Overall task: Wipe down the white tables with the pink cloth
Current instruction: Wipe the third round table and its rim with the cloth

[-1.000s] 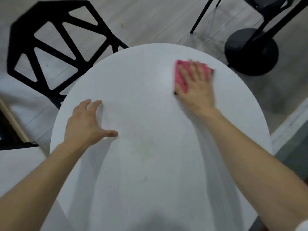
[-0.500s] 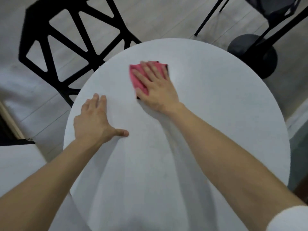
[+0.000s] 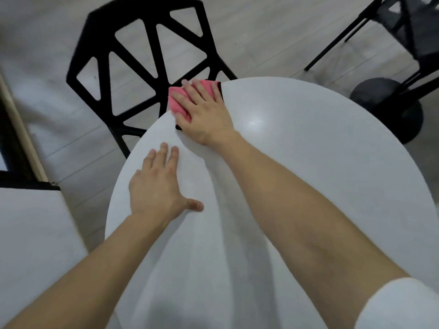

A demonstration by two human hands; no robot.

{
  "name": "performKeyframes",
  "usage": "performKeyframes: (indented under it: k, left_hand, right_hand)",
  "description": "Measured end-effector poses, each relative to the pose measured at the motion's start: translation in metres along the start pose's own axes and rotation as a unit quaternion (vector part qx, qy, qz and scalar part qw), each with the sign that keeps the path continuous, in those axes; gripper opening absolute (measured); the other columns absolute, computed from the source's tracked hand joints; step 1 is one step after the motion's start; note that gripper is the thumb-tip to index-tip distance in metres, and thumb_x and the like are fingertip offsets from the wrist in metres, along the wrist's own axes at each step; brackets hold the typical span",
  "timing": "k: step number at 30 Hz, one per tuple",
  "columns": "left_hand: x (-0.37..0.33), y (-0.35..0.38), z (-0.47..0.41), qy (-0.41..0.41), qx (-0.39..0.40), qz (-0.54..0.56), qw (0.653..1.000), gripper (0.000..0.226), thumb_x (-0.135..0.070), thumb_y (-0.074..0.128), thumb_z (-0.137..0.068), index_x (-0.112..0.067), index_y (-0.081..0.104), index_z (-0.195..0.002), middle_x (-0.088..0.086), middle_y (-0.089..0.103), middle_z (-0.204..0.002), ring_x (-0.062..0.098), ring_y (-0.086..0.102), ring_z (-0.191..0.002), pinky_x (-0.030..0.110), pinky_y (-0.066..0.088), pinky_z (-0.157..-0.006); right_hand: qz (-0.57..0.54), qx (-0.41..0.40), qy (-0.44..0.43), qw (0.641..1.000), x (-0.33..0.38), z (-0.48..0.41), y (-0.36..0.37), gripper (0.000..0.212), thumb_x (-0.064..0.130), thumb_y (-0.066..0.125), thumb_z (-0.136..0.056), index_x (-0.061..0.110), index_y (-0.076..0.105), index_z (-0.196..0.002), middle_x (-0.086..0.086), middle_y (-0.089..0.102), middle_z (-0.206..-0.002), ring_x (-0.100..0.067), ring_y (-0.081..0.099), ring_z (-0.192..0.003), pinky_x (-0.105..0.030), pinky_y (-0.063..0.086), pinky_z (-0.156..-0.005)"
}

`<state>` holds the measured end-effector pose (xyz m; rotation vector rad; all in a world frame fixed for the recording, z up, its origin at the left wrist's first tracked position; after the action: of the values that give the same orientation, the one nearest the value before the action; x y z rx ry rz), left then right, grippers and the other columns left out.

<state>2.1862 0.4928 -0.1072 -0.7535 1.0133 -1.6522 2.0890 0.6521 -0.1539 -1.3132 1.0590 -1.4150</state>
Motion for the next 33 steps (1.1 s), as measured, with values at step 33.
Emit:
performKeyframes:
  k: [33]
  left_hand:
    - [0.015,0.016,0.026,-0.005,-0.06,0.097,0.993,0.113,-0.07,0.086,-0.077,-0.025,0.038,-0.168,0.002,0.028,-0.178,0.025,0.028,-0.163,0.051,0.035,-0.129]
  right_hand:
    - [0.028,0.005,-0.067,0.997,0.022,0.052,0.014,0.069,0.053,0.025,-0.109,0.033,0.015,-0.174,-0.006,0.006,-0.183,-0.029,0.0,-0.169,-0.065,-0.005,-0.131]
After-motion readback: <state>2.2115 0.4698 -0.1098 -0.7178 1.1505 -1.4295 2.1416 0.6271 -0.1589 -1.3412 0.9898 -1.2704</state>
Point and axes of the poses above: each hand's wrist, its own z-axis away from the middle knuckle, its own y-axis out of the palm, x = y × z, the point moved 5 cm from there along -z, towards the middle knuckle
